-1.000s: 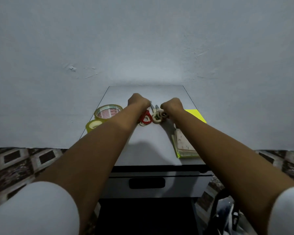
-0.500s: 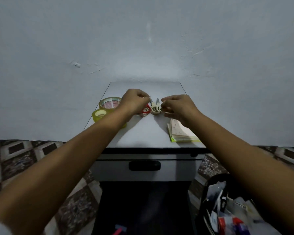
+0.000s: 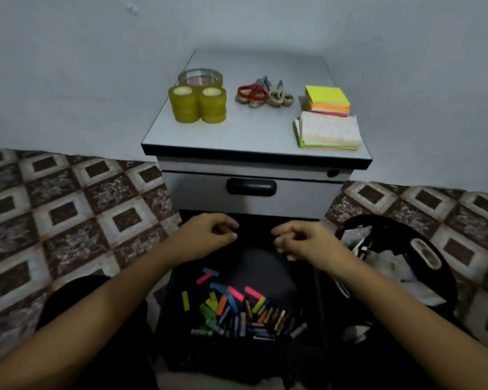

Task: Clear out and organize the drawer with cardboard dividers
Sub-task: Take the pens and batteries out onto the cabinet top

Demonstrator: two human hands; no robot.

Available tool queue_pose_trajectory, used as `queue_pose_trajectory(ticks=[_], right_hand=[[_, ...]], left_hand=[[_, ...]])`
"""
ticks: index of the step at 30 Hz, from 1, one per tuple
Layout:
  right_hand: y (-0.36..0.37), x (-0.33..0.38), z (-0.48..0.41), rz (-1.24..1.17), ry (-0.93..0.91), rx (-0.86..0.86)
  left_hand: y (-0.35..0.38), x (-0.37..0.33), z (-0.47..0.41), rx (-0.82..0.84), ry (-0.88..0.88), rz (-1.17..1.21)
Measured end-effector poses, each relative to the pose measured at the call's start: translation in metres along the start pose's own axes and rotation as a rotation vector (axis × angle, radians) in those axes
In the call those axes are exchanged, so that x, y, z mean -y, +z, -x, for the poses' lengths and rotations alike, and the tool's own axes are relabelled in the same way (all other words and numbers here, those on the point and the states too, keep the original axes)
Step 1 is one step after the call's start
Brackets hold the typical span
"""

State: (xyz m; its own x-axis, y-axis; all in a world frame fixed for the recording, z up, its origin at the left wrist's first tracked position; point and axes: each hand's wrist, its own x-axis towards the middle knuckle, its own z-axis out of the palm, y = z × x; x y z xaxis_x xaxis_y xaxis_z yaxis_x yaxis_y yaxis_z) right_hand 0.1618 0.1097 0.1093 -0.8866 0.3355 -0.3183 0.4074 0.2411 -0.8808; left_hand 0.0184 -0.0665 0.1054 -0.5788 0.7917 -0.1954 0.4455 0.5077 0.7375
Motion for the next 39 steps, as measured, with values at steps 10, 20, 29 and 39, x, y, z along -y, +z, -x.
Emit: queue_pose_trajectory(ticks=[10, 20, 29, 39], right_hand=[[0.05, -0.116, -0.038, 0.407, 0.147, 0.178], [0.07, -0.155, -0.07, 0.796, -0.003, 0.341], [0.084, -0.174, -0.055, 1.05, -0.191, 0.426], [0.089, -0.172, -0.047, 1.235, -0.4, 0.375]], left_hand=[[0.071, 0.081, -0.021, 0.265, -0.213, -0.081], [0.115, 0.103, -0.058, 0.307, -0.175, -0.181], [0.135, 0.112, -0.044, 0.393, -0.032, -0.287], [0.143, 0.117, -0.032, 0.434, 0.003, -0.327]])
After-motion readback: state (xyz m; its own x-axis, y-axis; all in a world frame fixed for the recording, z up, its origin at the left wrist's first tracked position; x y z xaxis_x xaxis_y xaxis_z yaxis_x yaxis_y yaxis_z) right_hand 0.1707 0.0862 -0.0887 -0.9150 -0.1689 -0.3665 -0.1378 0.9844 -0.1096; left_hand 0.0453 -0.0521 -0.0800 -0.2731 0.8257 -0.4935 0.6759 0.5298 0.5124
